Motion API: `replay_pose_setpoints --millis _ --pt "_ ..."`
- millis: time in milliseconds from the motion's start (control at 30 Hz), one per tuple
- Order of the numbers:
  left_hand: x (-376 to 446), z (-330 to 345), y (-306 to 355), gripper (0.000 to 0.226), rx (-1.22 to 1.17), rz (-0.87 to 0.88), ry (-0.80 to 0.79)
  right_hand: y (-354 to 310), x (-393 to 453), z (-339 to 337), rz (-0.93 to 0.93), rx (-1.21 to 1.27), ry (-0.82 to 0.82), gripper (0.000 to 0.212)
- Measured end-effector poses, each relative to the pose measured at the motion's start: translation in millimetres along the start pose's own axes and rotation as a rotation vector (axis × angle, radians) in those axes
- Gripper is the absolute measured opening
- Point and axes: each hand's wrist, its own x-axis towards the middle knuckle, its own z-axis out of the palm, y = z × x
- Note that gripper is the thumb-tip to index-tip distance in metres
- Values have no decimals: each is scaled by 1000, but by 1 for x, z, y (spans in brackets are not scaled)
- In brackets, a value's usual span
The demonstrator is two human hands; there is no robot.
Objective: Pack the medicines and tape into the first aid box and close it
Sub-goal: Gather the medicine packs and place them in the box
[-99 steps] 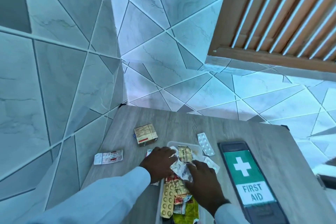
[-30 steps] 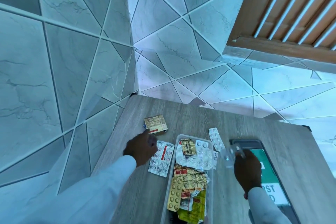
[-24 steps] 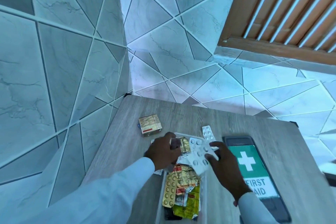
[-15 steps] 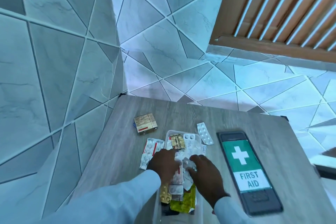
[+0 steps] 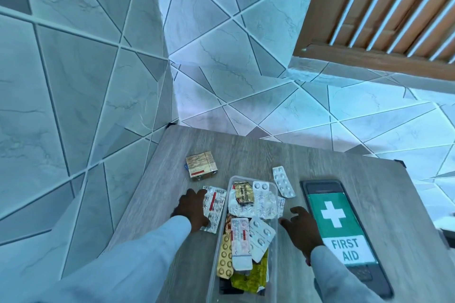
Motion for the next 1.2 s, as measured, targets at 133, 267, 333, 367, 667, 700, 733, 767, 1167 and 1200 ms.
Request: replay_pose_setpoints --millis 133,267,333,367,667,700,733,767,1167,1200 --pt "11 14 8 88 -88 -158 112 -5 26 13 131 67 57 72" --pt "16 20 20 95 -173 -212 101 -21 28 20 144 -8 103 56" --pt "20 21 21 99 -202 -228 83 -23 28 21 161 0 120 53" --pt "23 21 20 101 -220 -233 73 -23 31 24 164 20 128 53" --pt "13 -6 -5 18 -491 -147 39 -22 34 4 116 102 246 29" --pt "9 -15 -8 13 -501 -135 59 -22 30 -4 62 92 330 28" --pt "4 -26 -12 8 -508 -112 87 -26 20 -13 2 114 391 26" --pt "-2 -36 -14 5 -523 -85 112 -29 11 -21 -65 141 433 26" --pt "-63 -14 30 8 -613 165 -200 -8 -82 20 -258 -154 -87 10" --pt "-64 -11 33 7 -589 169 -197 -7 -84 21 -235 -120 -68 8"
